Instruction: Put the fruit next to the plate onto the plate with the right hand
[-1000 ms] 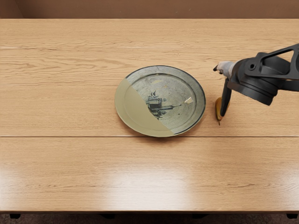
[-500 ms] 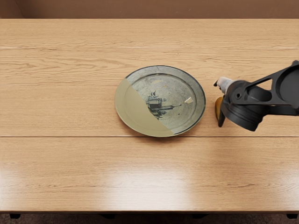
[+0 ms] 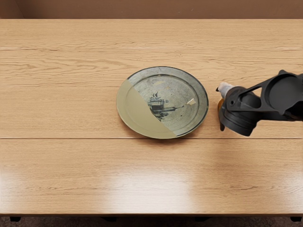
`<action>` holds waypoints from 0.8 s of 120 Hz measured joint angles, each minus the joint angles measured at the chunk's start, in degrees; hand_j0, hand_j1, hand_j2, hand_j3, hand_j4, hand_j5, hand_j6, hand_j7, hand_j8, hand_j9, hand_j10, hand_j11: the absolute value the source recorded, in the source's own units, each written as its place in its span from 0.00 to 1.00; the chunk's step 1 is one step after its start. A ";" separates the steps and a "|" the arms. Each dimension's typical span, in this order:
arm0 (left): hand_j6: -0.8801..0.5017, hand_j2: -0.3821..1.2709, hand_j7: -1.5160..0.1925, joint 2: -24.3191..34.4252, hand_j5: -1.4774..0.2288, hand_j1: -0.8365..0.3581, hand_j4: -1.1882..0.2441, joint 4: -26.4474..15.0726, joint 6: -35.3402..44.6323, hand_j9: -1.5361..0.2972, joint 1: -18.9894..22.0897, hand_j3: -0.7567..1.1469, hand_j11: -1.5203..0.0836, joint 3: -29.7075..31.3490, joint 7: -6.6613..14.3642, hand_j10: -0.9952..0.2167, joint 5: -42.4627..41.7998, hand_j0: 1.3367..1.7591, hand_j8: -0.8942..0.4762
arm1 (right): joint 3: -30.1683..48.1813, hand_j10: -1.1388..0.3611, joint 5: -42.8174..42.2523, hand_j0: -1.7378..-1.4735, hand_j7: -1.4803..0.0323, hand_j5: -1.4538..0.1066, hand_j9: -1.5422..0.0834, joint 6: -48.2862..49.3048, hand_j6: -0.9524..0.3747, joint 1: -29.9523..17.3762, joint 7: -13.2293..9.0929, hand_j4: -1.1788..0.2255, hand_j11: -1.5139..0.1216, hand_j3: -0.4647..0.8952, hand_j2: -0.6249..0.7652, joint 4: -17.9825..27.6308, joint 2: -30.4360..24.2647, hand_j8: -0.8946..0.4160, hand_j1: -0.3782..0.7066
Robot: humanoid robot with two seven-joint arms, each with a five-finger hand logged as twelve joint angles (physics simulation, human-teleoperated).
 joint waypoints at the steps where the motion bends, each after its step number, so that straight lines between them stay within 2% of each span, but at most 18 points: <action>1: 0.64 0.23 0.89 0.00 0.87 0.99 0.83 0.00 0.00 0.84 0.00 0.40 0.95 0.00 0.00 0.82 0.00 0.76 0.65 | -0.01 0.66 0.01 0.30 0.85 0.81 0.83 0.00 0.61 0.00 0.00 0.73 0.81 0.34 0.43 -0.09 0.02 0.57 0.19; 24: 0.64 0.23 0.89 0.00 0.87 0.99 0.83 0.00 0.00 0.84 -0.09 0.40 0.95 0.00 0.01 0.82 0.00 0.76 0.65 | -0.08 0.66 0.08 0.30 0.85 0.81 0.83 0.00 0.61 -0.21 0.00 0.74 0.81 0.34 0.43 -2.59 0.27 0.57 0.19; 96: 0.64 0.23 0.89 0.00 0.87 0.99 0.83 0.01 0.00 0.84 -0.44 0.40 0.95 0.00 -0.01 0.82 0.00 0.76 0.65 | -0.74 0.64 -0.35 0.30 0.82 0.78 0.80 0.00 0.58 -5.55 0.00 0.71 0.78 0.34 0.42 -10.24 2.73 0.54 0.23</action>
